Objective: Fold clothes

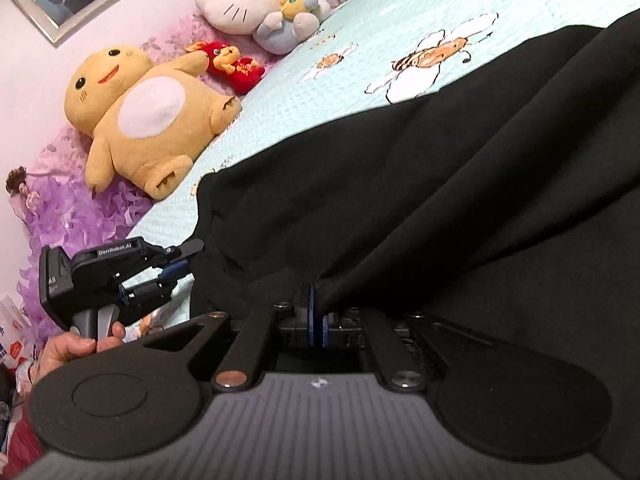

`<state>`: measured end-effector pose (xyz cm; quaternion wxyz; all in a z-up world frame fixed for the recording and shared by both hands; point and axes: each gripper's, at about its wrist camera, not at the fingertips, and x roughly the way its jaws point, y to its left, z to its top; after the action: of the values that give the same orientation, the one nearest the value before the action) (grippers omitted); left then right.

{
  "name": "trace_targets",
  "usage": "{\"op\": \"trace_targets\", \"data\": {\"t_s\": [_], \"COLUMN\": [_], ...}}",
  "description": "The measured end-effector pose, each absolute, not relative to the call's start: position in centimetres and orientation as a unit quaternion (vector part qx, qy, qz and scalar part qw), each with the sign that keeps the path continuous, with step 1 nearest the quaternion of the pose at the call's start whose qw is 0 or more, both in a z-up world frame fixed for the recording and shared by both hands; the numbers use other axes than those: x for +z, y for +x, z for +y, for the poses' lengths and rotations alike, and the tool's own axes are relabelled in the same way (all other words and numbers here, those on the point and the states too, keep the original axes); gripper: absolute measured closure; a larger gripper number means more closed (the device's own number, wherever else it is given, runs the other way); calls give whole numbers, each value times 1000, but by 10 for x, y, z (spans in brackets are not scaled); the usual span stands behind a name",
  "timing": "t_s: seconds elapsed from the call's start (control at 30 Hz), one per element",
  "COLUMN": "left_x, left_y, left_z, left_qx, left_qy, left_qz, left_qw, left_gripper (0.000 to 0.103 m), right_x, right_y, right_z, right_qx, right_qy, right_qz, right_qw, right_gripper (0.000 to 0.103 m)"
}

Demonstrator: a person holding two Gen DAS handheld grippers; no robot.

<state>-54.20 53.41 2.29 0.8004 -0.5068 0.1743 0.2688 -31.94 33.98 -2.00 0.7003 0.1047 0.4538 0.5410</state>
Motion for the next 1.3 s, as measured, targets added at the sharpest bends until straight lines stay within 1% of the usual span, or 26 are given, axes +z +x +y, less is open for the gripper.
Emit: {"op": "trace_targets", "data": {"t_s": [0.07, 0.13, 0.23, 0.27, 0.3, 0.37, 0.43, 0.5, 0.63, 0.7, 0.83, 0.9, 0.93, 1.0, 1.03, 1.1, 1.17, 1.3], "left_x": [26, 35, 50, 56, 62, 78, 94, 104, 109, 110, 104, 96, 90, 78, 73, 69, 68, 62], "left_y": [-550, -561, -577, -580, -580, -571, -551, -525, -456, -419, -332, -288, -266, -230, -216, -200, -193, -178], "left_z": [534, 532, 526, 522, 516, 501, 480, 459, 420, 402, 379, 368, 364, 355, 351, 346, 341, 338], "left_qx": [290, 338, 399, 409, 412, 407, 379, 327, 203, 142, 60, 25, 8, 4, 9, 19, 10, 0], "left_qy": [-514, -499, -483, -479, -471, -440, -402, -373, -355, -349, -351, -347, -344, -344, -342, -321, -318, -319], "left_qz": [159, 142, 110, 101, 98, 101, 113, 133, 187, 215, 265, 296, 313, 347, 360, 357, 349, 350], "left_qw": [791, 785, 772, 770, 774, 794, 826, 858, 893, 901, 896, 890, 885, 872, 868, 877, 882, 881], "left_gripper": [74, 65, 65, 65, 65, 66, 65, 64, 52, 51, 46, 45, 42, 42, 42, 42, 42, 39], "right_x": [-20, -20, -19, -19, -18, -14, -8, 0, 13, 16, 15, 12, 10, 7, 8, 15, 23, 35], "right_y": [-319, -320, -320, -319, -319, -317, -313, -306, -275, -253, -208, -190, -182, -166, -156, -132, -96, -26], "right_z": [340, 341, 339, 338, 336, 329, 317, 298, 235, 194, 111, 79, 64, 44, 37, 32, 29, 22], "right_qx": [545, 549, 554, 556, 559, 562, 563, 562, 527, 490, 394, 358, 342, 328, 324, 315, 309, 289], "right_qy": [101, 96, 91, 94, 98, 104, 112, 126, 181, 222, 292, 323, 339, 363, 369, 356, 332, 302], "right_qz": [452, 447, 440, 439, 437, 432, 427, 424, 413, 407, 375, 363, 358, 351, 350, 347, 344, 339], "right_qw": [699, 699, 701, 699, 697, 698, 699, 699, 720, 739, 786, 797, 800, 799, 798, 808, 822, 843], "right_gripper": [99, 98, 96, 88, 84, 67, 60, 59, 56, 56, 54, 52, 51, 49, 48, 47, 43, 42]}}
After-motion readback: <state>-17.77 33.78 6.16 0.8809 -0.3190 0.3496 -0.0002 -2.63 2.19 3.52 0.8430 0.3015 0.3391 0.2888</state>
